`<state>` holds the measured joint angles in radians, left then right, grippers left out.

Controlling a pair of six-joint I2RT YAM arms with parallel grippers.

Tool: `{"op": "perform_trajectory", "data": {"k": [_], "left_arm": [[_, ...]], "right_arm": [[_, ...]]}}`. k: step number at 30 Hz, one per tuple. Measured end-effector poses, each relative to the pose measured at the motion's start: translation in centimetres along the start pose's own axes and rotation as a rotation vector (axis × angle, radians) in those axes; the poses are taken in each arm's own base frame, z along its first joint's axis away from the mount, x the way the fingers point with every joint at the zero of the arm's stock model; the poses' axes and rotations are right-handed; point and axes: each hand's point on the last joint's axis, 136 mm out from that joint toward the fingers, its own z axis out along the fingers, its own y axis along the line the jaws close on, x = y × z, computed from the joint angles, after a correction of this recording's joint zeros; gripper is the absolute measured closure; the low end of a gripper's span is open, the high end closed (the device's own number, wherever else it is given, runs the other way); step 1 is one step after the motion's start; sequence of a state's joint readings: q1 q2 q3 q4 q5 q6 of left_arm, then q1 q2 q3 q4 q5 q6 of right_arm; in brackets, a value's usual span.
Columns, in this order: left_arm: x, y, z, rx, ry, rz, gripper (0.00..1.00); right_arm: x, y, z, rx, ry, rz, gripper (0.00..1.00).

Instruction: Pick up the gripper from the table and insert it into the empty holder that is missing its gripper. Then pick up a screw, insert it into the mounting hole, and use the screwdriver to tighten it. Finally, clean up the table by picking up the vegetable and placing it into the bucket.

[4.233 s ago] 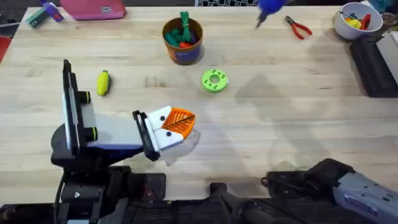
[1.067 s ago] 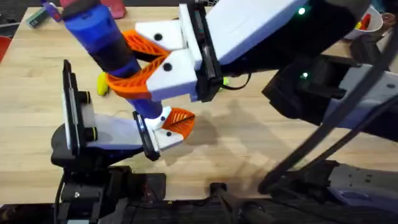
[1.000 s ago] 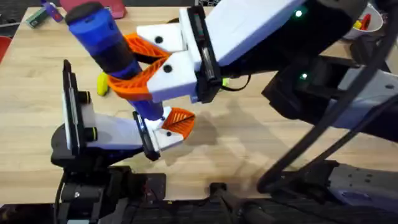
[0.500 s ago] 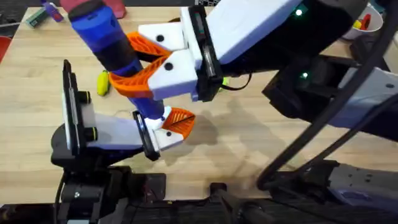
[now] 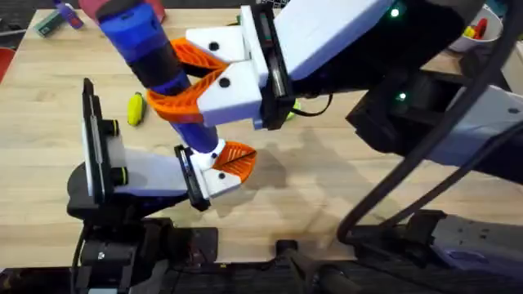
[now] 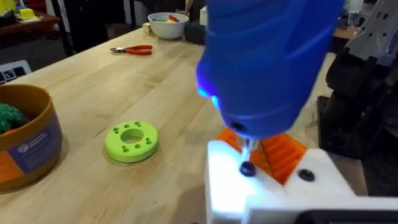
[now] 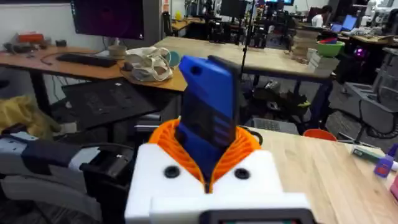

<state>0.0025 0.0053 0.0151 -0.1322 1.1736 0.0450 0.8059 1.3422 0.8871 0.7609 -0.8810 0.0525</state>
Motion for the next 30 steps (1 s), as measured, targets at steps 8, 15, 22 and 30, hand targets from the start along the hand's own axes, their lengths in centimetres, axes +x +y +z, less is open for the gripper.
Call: {"op": "perform_trajectory", "data": {"k": [8,15,22,30], "left_arm": [[0.00,0.00,0.00,0.000,0.000,0.000,0.995],[0.00,0.00,0.00,0.000,0.000,0.000,0.995],[0.00,0.00,0.00,0.000,0.000,0.000,0.995],[0.00,0.00,0.00,0.000,0.000,0.000,0.995]], "right_arm": [[0.04,0.47,-0.01,-0.027,0.002,0.001,0.979],[0.23,0.68,-0.04,-0.038,0.005,0.004,0.979],[0.30,0.74,-0.05,-0.041,0.006,0.005,0.979],[0.29,0.74,-0.06,-0.040,0.006,0.004,0.979]]}}
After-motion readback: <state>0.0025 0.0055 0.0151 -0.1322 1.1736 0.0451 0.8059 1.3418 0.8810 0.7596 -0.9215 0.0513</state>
